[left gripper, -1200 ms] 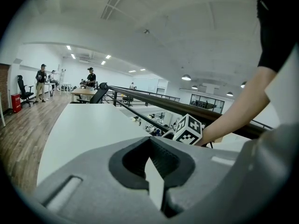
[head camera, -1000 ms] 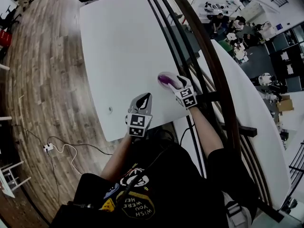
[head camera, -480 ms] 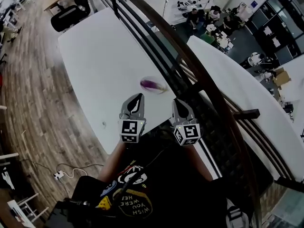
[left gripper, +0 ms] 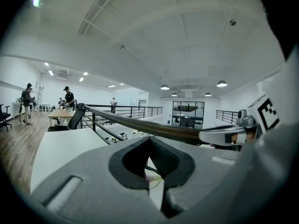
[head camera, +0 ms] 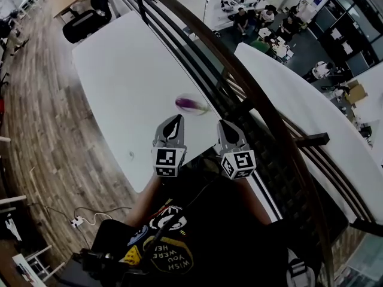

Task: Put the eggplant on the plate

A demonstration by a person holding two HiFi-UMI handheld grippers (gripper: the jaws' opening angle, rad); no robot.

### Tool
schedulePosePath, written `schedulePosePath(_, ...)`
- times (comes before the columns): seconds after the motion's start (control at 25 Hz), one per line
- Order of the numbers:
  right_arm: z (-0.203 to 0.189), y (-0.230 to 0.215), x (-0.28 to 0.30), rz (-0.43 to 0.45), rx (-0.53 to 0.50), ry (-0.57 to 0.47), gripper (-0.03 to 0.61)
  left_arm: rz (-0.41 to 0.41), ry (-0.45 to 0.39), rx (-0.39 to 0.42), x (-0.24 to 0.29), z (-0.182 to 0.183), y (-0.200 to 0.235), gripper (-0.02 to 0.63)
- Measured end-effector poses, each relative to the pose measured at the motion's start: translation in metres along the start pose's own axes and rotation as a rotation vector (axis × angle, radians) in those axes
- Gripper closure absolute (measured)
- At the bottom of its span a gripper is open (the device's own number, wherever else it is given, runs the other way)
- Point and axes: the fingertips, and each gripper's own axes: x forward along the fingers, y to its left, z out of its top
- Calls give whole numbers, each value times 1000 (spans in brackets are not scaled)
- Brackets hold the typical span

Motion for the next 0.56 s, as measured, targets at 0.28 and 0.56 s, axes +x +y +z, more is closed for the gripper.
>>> schedulePosePath(0.28,1,1,6,33,15,-6,577,32,-2,-3,-4,-2,5,609)
schedulePosePath(0.56,3,7,10,62,1,-1,577,46,3,-12,-4,-2,9,609)
